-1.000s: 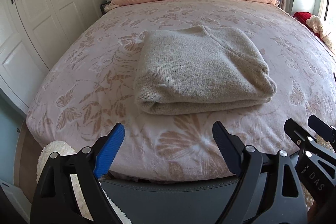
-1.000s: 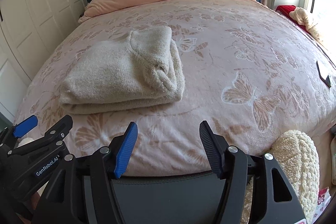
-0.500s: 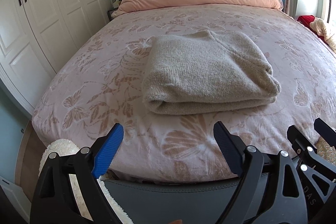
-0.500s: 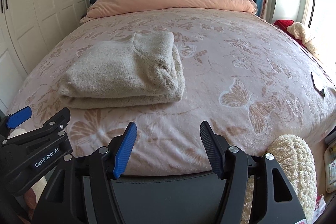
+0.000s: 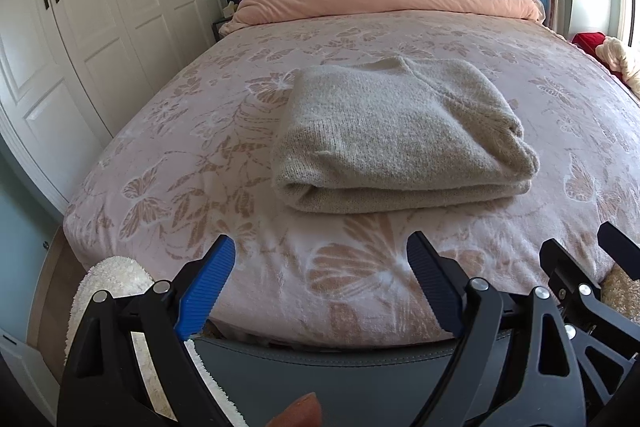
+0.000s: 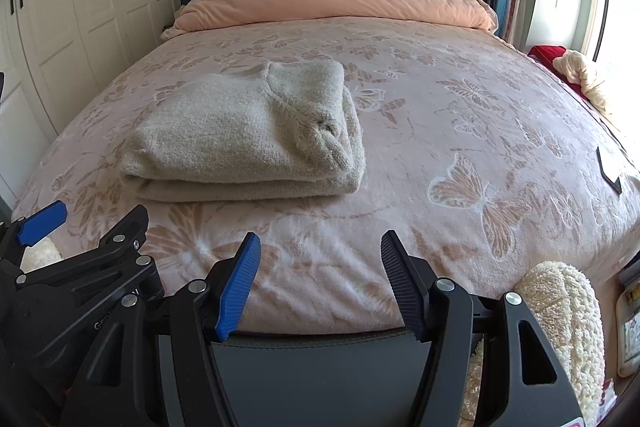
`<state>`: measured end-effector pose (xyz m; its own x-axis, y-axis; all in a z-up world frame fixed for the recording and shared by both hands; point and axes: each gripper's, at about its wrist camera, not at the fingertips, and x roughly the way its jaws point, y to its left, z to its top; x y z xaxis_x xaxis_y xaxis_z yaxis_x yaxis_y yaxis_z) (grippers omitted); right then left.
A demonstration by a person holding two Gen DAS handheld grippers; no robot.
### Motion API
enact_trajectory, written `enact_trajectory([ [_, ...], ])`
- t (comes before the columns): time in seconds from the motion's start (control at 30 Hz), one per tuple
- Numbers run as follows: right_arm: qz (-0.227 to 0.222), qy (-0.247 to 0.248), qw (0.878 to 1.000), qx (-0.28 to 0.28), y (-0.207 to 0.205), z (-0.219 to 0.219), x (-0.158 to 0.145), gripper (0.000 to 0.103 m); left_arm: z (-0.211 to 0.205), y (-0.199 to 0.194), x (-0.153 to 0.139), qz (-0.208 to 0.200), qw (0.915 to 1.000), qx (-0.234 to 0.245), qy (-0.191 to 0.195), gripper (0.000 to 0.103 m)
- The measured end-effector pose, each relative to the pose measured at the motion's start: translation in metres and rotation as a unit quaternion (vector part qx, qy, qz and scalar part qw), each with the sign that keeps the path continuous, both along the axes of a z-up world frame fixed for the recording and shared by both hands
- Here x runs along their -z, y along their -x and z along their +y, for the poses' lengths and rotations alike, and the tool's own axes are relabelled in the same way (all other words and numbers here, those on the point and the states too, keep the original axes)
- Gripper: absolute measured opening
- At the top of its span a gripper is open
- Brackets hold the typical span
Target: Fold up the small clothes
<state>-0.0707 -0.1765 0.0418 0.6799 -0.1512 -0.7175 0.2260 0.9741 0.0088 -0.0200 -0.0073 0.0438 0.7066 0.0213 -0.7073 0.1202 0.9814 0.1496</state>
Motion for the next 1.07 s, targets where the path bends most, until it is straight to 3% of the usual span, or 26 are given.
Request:
enact_trajectory([
  [1.07,0.001,-0.006,1.000,0.010,0.0027,0.0042,0.0027,0.061,-0.0029,0.0056,0.0005,-0.008,1.0000,-0.002,-0.001,0.084],
])
